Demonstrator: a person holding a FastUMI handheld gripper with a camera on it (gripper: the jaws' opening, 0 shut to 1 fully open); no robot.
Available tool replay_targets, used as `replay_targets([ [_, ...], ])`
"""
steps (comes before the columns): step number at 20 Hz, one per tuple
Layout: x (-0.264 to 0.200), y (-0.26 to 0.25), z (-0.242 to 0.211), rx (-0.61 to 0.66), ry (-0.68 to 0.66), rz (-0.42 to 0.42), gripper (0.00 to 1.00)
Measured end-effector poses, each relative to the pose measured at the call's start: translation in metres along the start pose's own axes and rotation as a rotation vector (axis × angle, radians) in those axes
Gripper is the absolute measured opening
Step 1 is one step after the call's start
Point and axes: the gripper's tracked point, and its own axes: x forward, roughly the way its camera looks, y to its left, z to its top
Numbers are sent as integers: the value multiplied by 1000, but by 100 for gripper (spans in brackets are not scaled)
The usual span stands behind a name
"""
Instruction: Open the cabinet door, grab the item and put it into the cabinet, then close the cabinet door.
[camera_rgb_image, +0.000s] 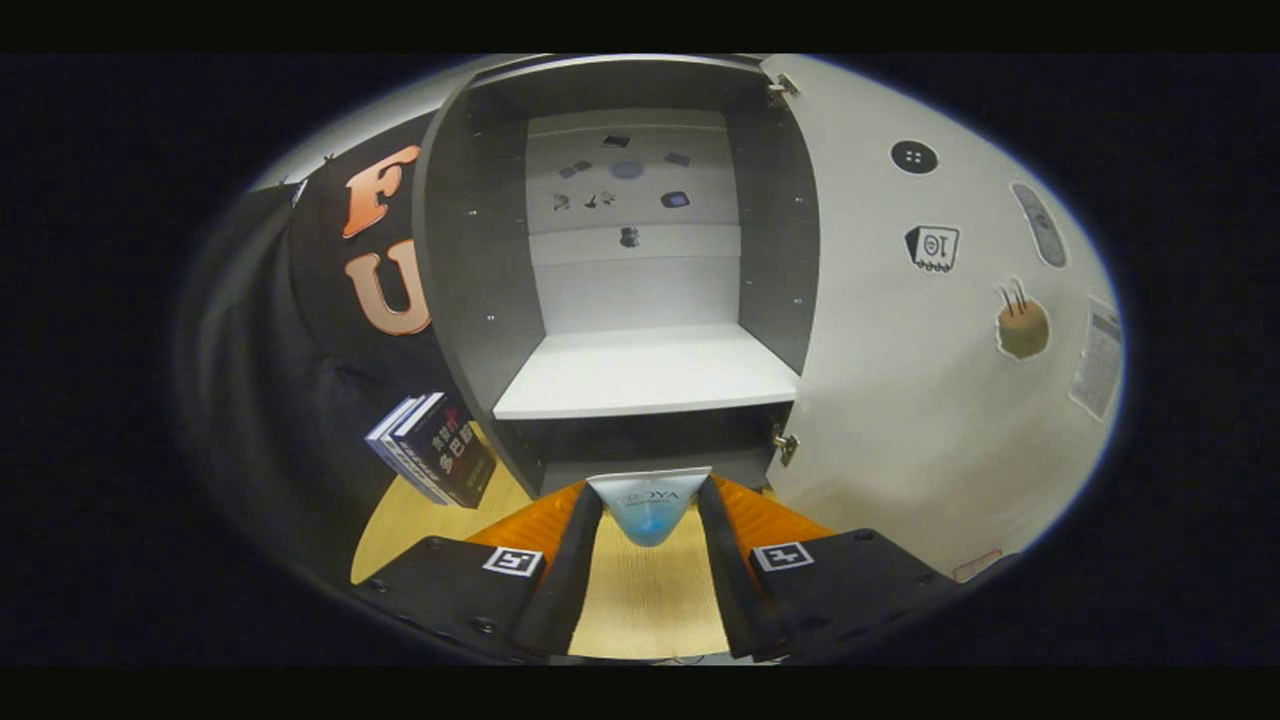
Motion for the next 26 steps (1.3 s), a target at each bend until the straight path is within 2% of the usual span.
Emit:
replay_targets([
  [8,45,2,96,-25,-89,-17,62],
  [11,71,-1,118,-29,-100,-36,62],
  [15,114,-2,122,-66,-46,-50,62],
  [20,160,-12,113,-45,29,-61,62],
  [24,168,-20,113,-24,26,-79,64],
  [26,165,-14,114,-10,13,-55,65],
])
